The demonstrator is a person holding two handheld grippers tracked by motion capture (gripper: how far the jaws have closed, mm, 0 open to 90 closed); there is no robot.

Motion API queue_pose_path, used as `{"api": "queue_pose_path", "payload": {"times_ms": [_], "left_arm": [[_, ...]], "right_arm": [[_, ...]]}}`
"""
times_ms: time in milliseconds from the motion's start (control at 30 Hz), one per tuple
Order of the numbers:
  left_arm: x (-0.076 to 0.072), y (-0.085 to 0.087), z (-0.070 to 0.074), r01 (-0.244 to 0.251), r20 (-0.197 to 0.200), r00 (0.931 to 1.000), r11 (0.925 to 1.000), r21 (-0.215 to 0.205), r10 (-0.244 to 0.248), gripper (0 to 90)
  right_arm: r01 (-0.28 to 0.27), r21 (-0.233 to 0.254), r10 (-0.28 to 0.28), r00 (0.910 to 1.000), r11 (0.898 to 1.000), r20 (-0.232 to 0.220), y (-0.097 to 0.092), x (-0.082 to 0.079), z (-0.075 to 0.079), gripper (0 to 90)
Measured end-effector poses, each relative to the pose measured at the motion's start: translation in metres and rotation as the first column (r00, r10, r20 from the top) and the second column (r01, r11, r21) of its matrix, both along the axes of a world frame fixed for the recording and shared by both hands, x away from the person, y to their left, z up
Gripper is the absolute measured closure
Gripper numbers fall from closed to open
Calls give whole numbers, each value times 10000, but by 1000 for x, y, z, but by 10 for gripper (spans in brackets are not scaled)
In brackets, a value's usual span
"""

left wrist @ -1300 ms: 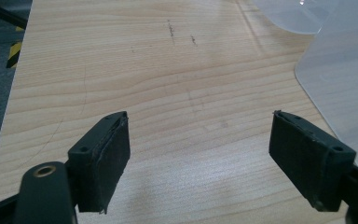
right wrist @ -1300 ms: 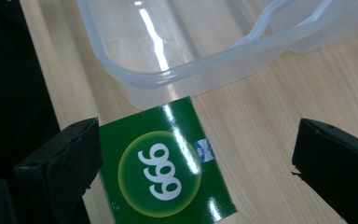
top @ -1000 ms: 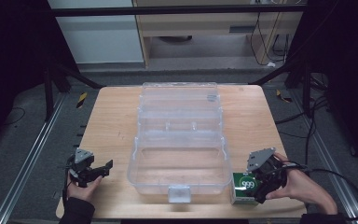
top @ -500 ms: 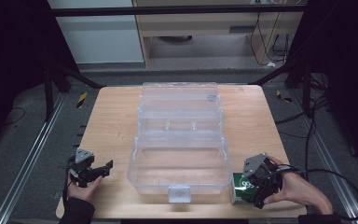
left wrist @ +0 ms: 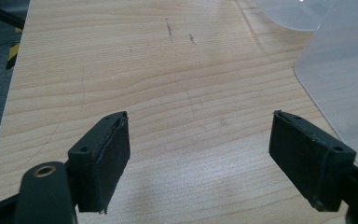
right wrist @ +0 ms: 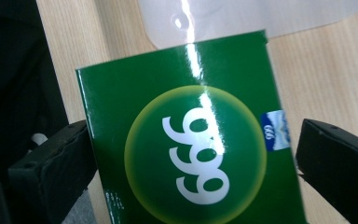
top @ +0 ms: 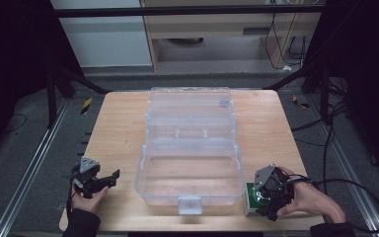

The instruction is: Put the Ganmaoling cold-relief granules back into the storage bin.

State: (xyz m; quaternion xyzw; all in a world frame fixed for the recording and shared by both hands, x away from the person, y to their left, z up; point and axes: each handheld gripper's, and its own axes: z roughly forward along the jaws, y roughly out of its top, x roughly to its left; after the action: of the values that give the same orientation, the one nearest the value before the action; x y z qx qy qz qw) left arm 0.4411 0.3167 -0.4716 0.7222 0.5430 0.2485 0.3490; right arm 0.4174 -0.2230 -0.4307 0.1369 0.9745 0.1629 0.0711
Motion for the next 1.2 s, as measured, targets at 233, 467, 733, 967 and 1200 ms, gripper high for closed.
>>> {"api": "queue_pose_path", "payload": {"times_ms": [233,467,733,967,1200], "left_arm": [[0,0,0,-9,-4,10000,10000,12,9,197],[0,0,0,-12,-9,10000,10000,25,12,197],[1,0,-1,21,-32,10000,10000,51,-21,198],[1,0,-1,21,-29,10000,10000,43,-21,199],[1,-1,-1,30,-20,10000,10000,51,-30,201]], "right_arm": [[-146,-223,140,9995,9996,-277,1,3,-9,16],[-305,-300,289,9982,9991,-526,3,5,-17,42],[-493,-239,474,9963,9985,-723,2,6,-18,87],[-522,-197,507,9962,9984,-703,0,6,-17,122],[-451,-201,435,9962,9988,-750,-2,5,-13,152]]}}
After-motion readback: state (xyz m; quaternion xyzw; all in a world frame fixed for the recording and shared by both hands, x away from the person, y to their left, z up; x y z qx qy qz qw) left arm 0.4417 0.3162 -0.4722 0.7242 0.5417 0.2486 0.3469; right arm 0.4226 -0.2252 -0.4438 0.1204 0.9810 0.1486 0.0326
